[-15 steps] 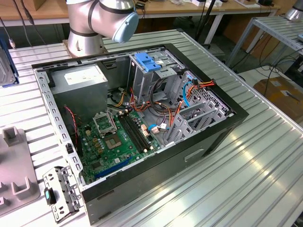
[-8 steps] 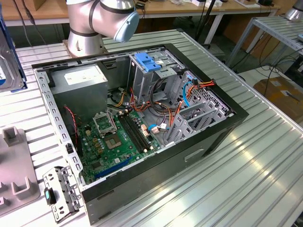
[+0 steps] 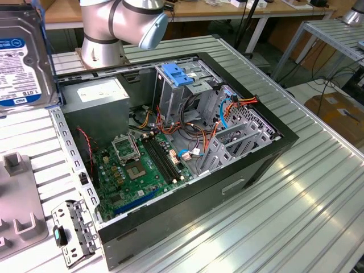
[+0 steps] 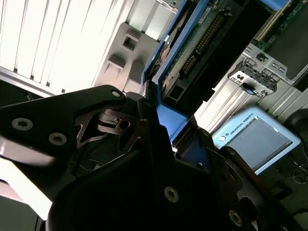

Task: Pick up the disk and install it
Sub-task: 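Pick up the disk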

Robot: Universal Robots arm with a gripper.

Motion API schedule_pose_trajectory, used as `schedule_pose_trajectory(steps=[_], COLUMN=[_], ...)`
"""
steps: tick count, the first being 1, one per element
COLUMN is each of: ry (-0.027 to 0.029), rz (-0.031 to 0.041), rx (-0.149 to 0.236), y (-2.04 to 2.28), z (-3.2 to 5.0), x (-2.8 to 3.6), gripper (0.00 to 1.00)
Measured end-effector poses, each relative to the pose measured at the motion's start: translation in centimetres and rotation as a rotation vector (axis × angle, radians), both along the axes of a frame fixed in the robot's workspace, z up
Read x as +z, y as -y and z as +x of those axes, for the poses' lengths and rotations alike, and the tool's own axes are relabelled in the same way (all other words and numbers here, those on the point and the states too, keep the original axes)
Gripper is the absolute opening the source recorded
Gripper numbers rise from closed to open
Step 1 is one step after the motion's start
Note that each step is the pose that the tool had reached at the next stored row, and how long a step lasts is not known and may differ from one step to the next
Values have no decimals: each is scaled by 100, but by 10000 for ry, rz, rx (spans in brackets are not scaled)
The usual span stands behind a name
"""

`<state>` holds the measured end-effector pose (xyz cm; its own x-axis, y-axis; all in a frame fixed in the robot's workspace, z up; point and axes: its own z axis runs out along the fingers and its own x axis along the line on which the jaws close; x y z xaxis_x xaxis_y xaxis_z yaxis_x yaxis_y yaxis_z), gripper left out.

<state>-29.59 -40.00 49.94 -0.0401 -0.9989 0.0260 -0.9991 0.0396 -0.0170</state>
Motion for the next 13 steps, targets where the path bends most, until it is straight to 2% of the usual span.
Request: schedule_pose_trajectory(steps=[8, 13], ry=[-1, -1], rz=[-1, -2], rx=[1, 0], y=[43, 76], z=[327, 580], x=[-34, -61], gripper=[37, 37])
